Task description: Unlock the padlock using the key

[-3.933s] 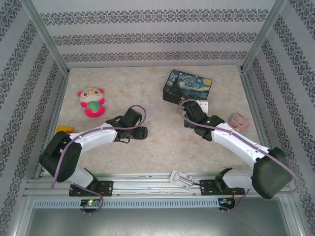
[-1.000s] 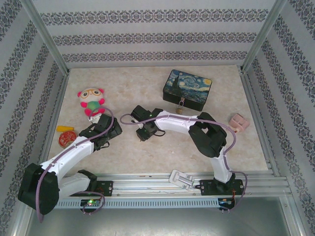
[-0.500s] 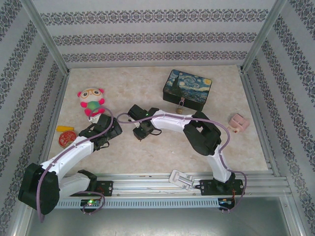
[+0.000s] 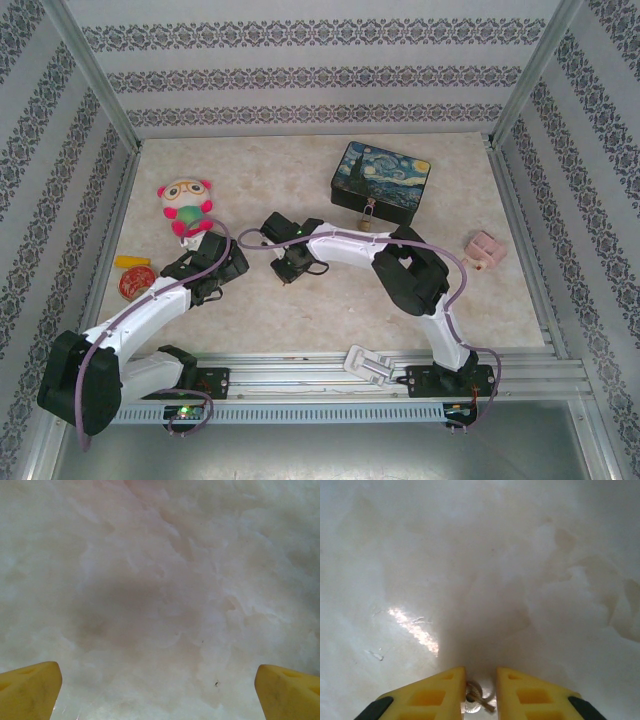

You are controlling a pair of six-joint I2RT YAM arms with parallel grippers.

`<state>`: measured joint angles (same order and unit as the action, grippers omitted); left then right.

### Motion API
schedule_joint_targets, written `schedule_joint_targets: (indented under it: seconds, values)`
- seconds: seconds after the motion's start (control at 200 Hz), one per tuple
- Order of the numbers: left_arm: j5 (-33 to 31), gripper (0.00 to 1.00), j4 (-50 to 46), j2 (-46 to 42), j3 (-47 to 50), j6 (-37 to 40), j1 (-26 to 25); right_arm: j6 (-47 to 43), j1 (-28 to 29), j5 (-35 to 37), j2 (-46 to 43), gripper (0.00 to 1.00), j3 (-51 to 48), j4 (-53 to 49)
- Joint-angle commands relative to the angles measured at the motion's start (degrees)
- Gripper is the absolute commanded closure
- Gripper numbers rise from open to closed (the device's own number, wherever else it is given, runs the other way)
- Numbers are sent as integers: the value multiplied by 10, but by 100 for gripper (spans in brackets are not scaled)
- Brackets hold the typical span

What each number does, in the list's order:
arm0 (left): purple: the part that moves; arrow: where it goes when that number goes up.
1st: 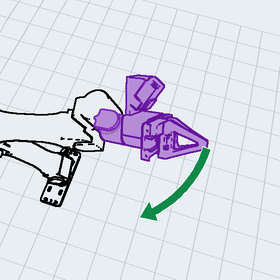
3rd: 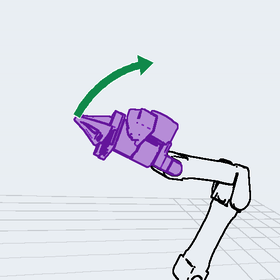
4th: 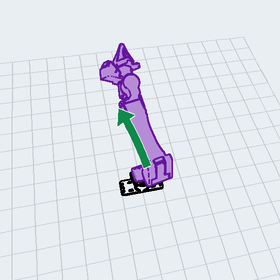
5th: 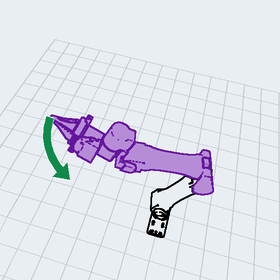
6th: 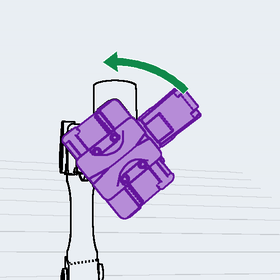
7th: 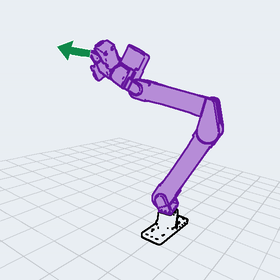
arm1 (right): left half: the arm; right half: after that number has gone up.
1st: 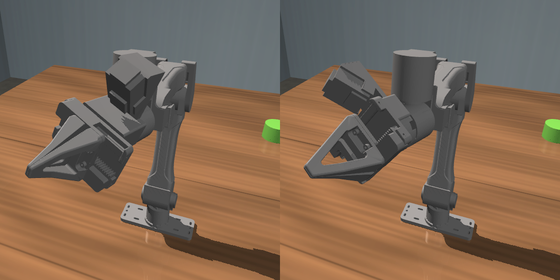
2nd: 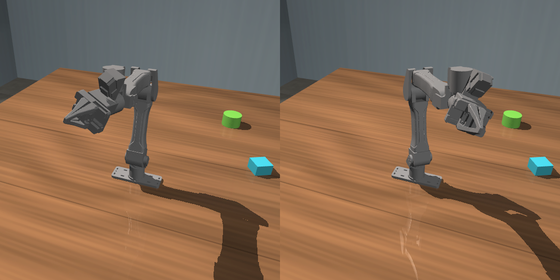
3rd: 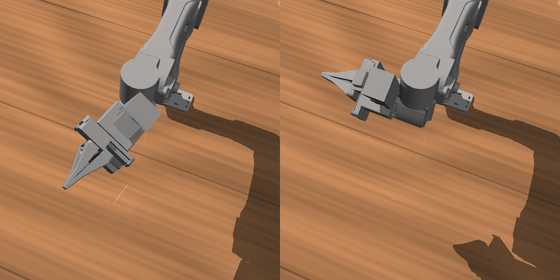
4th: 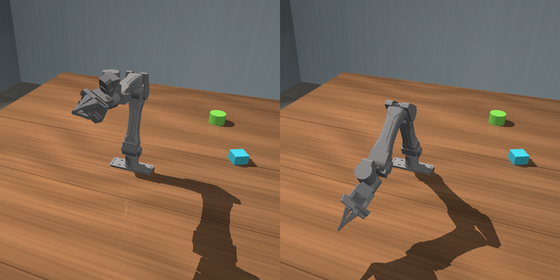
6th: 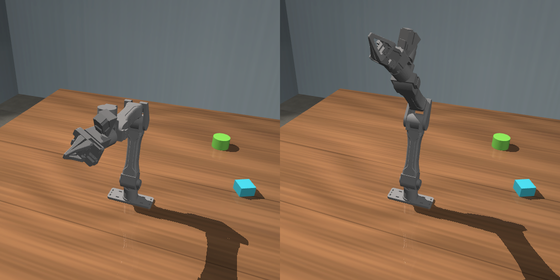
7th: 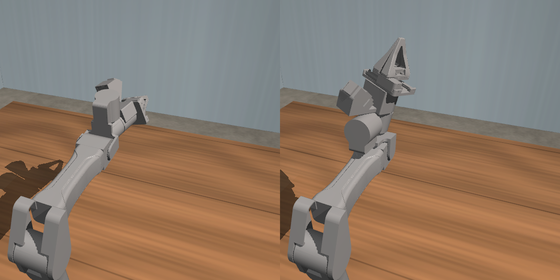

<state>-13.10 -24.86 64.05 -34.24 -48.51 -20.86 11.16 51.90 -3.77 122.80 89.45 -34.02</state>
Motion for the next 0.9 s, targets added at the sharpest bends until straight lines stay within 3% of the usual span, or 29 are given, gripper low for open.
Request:
schedule_joint_targets:
  seconds: [0.0,0.315,0.62,0.894]
  values:
    - [4,1,9,2,6,-9,11,15,1,-17,-6,80,-13,1]
    - [17,1,20,0,7,0,12,37,0,3,-44,100,-37,3]
    - [53,1,55,-5,8,19,12,76,-20,-3,-88,100,-73,17]
    - [116,1,121,-16,16,38,12,143,-74,-77,-148,100,-167,117]
